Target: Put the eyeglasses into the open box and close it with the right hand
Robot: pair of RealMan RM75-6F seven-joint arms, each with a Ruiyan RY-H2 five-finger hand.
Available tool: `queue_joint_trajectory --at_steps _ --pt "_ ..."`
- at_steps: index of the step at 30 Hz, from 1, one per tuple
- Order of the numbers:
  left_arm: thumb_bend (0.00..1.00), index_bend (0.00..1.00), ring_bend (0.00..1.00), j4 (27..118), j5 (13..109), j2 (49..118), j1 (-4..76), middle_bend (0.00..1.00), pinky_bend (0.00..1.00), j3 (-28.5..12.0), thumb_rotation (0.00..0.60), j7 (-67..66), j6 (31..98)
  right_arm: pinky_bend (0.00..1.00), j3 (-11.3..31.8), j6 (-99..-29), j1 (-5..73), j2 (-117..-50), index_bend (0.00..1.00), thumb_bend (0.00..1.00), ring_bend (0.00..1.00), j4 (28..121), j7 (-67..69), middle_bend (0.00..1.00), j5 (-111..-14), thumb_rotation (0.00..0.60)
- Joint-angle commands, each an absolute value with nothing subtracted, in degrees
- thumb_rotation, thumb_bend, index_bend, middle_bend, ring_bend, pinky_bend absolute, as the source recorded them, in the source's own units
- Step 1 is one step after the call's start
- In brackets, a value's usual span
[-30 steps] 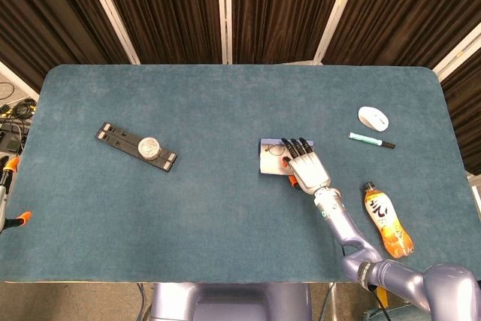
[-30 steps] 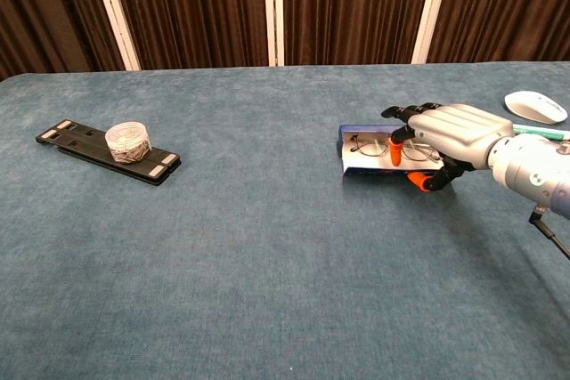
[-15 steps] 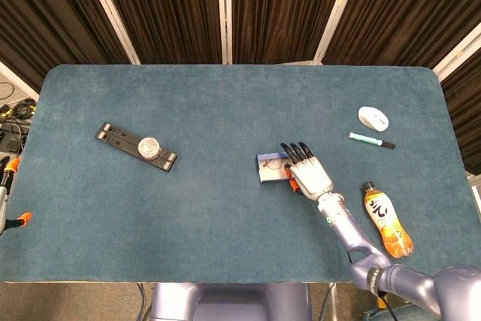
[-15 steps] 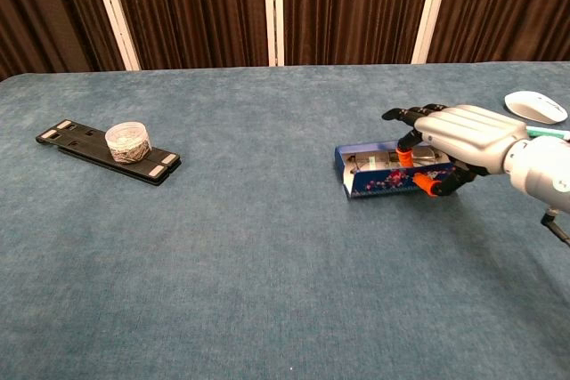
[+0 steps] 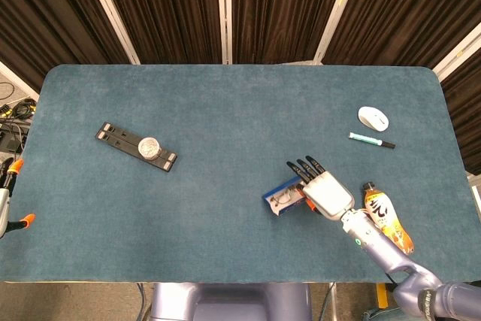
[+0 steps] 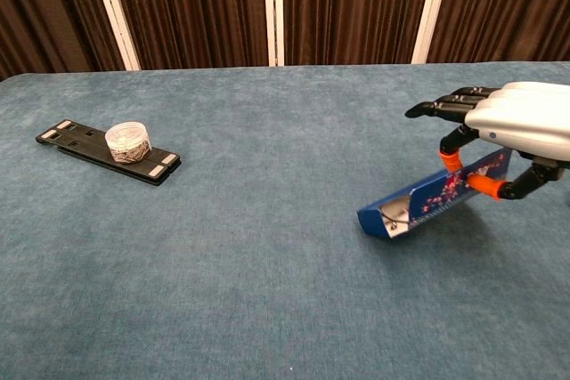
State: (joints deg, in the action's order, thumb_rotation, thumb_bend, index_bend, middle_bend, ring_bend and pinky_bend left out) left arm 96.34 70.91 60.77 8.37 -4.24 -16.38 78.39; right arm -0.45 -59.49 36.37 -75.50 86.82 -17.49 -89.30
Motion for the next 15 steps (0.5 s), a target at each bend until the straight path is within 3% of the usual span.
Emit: queue_joint_trajectory --at_steps 1,15 --pt "0.00 0.00 0.00 96.41 70.97 60.75 8.34 0.00 0.00 -4.20 0.600 -16.42 78.43 0.00 -0.70 -57.68 36.94 -74.96 0.64 0.45 0.00 87.85 -19.74 0.00 -89.10 0.600" --pt "0.00 0.00 0.00 96.03 70.06 61.06 8.62 0.00 0.00 -4.39 0.600 -17.04 77.79 0.00 -0.34 -53.08 38.63 -78.66 0.63 0.45 0.00 85.55 -24.58 0.00 -87.13 0.600"
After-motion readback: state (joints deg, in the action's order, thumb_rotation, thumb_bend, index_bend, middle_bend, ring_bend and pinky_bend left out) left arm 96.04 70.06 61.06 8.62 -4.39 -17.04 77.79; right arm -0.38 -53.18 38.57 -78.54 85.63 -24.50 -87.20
